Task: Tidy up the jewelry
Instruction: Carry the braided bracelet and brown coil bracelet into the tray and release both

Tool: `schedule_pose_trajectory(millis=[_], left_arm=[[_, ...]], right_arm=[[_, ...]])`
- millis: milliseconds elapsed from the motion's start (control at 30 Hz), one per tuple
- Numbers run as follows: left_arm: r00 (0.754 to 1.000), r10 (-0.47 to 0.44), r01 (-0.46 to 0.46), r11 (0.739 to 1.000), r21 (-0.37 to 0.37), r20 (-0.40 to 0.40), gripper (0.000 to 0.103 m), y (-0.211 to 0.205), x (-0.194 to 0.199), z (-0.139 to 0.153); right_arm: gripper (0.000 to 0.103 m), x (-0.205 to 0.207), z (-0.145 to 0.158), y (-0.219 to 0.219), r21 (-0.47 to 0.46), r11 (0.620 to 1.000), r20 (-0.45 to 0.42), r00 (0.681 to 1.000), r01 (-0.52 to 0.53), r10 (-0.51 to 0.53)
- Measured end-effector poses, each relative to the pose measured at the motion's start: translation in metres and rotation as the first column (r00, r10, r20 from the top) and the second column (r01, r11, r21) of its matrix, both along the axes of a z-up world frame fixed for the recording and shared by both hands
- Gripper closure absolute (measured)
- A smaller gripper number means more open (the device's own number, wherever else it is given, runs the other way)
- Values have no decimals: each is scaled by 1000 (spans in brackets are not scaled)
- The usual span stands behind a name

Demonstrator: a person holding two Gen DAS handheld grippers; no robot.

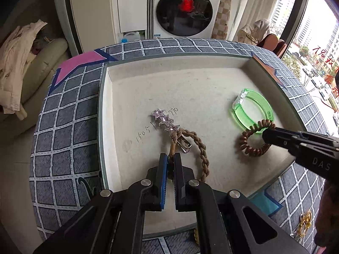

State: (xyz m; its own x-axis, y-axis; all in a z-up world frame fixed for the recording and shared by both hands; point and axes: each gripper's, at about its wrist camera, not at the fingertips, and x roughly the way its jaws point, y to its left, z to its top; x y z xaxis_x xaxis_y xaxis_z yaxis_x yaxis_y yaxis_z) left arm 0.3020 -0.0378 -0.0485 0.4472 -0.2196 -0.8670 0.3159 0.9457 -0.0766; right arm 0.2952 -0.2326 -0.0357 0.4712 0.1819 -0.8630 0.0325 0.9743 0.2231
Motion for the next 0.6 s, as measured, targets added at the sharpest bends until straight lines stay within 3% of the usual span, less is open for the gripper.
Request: schedule_pose_trajectory(millis=[233,367,467,500,533,600], left_arm=[[996,17,-23,998,63,84,78,-13,1,-2],[994,28,-34,997,62,107,78,-12,-1,-2],[994,34,-41,997,67,107,78,-11,-4,-2],[994,35,-42,997,66,107,78,-11,-5,-1],[993,36,-44,997,67,111,78,-11,-6,-1],[990,38,-47,997,66,132,78,-10,-10,2]], right_arm=[[89,8,0,-11,-71,997,34,999,32,-30],[85,3,1,-9,-95,995,53,998,23,-18],[69,1,4,-6,-91,996,62,998,20,-14],[56,0,7,-7,-86,996,71,997,22,-15],[49,-3,9,-8,-80,997,83,996,22,-15],[48,-8,16,-7,-67,998,109,994,18,-10]])
